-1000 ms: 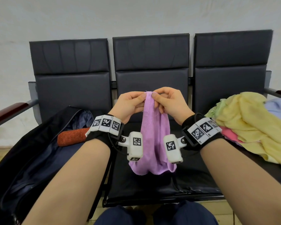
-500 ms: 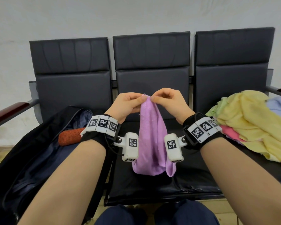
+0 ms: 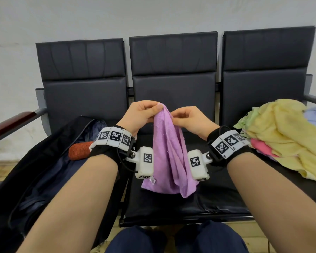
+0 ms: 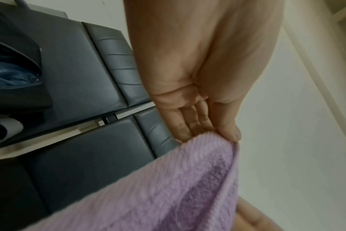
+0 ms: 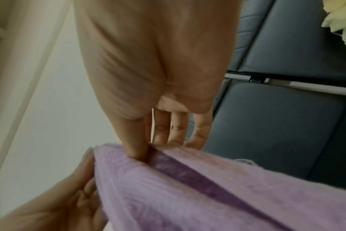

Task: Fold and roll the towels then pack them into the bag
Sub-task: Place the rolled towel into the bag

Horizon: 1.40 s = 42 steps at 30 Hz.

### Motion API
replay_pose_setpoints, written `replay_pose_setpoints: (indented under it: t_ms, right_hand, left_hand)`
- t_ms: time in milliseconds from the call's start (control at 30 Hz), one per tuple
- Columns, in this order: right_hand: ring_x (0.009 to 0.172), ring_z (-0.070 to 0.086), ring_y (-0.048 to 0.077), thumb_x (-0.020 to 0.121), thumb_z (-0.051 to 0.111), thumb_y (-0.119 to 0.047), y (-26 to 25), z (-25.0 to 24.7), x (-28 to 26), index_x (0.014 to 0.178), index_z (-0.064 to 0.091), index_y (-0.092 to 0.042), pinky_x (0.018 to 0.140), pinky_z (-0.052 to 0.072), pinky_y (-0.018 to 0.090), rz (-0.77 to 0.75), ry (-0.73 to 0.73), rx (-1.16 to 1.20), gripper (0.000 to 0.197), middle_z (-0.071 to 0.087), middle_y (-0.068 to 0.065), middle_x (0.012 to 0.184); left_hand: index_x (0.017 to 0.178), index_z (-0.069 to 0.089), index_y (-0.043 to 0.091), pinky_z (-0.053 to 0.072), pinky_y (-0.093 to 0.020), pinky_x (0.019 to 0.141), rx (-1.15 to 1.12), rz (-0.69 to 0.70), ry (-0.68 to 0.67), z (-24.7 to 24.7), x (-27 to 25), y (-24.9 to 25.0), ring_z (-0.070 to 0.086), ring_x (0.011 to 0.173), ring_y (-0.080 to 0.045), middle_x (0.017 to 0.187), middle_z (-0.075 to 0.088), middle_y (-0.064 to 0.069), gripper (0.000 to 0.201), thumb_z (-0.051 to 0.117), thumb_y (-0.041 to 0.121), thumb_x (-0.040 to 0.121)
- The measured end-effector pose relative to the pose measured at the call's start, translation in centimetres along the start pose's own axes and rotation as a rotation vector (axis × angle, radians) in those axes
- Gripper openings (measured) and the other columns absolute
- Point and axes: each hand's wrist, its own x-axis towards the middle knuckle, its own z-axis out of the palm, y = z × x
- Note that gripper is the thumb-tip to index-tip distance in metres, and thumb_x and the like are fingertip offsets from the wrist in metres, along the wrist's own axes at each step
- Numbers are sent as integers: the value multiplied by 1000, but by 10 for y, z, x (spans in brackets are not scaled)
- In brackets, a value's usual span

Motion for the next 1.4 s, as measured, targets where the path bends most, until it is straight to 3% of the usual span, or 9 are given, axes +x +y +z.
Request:
replay_pose_setpoints:
  t_ms: [167, 367, 533, 633, 767, 933, 1100, 1267, 1400]
  right_hand:
    - [72, 60, 12, 87, 61, -4, 22, 1, -2, 91, 74, -4, 74, 51, 27, 45, 86, -288, 14, 70, 7, 81]
    - [69, 59, 33, 78, 48, -2, 59, -11, -8, 62, 60, -10, 61, 44, 31, 348, 274, -621, 22, 55, 9, 63]
    - [77, 62, 31, 79, 55, -8, 80, -31, -24, 82, 70, -7, 69, 51, 32, 559, 331, -646, 15, 64, 11, 80]
    - [58, 66, 27, 84, 58, -22, 89, -41, -32, 83, 65, -2, 55, 53, 28, 655, 404, -531, 21, 69, 13, 69]
    - [35, 60, 21, 97, 44, -12, 99, -51, -31, 97, 55, 5, 33, 44, 22, 660, 549, -105, 20, 65, 21, 65]
    - [40, 58, 14, 93, 49, 6, 89, -59, -23, 91, 58, -4, 45, 52, 22, 457, 717, 372, 14, 59, 14, 71]
    - [67, 55, 20, 87, 44, -3, 92, -63, -12, 79, 65, -15, 66, 49, 32, 460, 761, 74, 25, 60, 5, 78]
    - [48, 52, 20, 93, 36, -10, 96, -72, -21, 87, 63, -7, 47, 40, 24, 488, 765, -142, 27, 58, 11, 69]
    - [39, 56, 22, 94, 26, -7, 93, -69, -21, 78, 52, -11, 42, 48, 27, 439, 870, 104, 31, 59, 15, 58]
  left_hand:
    - [98, 69, 7, 53, -17, 67, -80, 38, 161, -2, 4, 2, 64, 70, -2, 76, 71, 6, 11, 59, 8, 93]
    - [95, 70, 11, 54, -30, 80, -122, 95, 447, -21, 12, -5, 61, 83, -14, 86, 68, -3, 9, 62, 15, 92]
    - [84, 72, 24, 51, -41, 92, -117, 87, 679, -45, 15, -22, 58, 84, -12, 85, 67, 1, 11, 63, 22, 90]
    - [97, 70, 14, 52, -36, 94, -64, 69, 768, -49, 12, -34, 61, 89, -12, 93, 68, -2, 12, 60, 19, 93]
    - [107, 68, 5, 52, -35, 94, -24, 68, 809, -51, 10, -49, 62, 94, -15, 100, 69, -8, 22, 59, 19, 94]
    - [112, 66, -1, 50, -26, 88, 44, 44, 856, -48, 12, -60, 59, 93, -13, 107, 68, -13, 27, 56, 18, 95]
    - [111, 66, -1, 50, -28, 91, 95, 44, 830, -46, 13, -62, 60, 95, -16, 108, 68, -13, 27, 56, 18, 95]
    - [114, 65, -1, 42, -12, 80, 187, 63, 788, -52, 12, -61, 56, 96, -11, 104, 63, -4, 27, 55, 17, 96]
    - [110, 66, -3, 39, 1, 69, 241, 92, 751, -50, 9, -71, 56, 93, -12, 101, 63, -5, 24, 55, 14, 95]
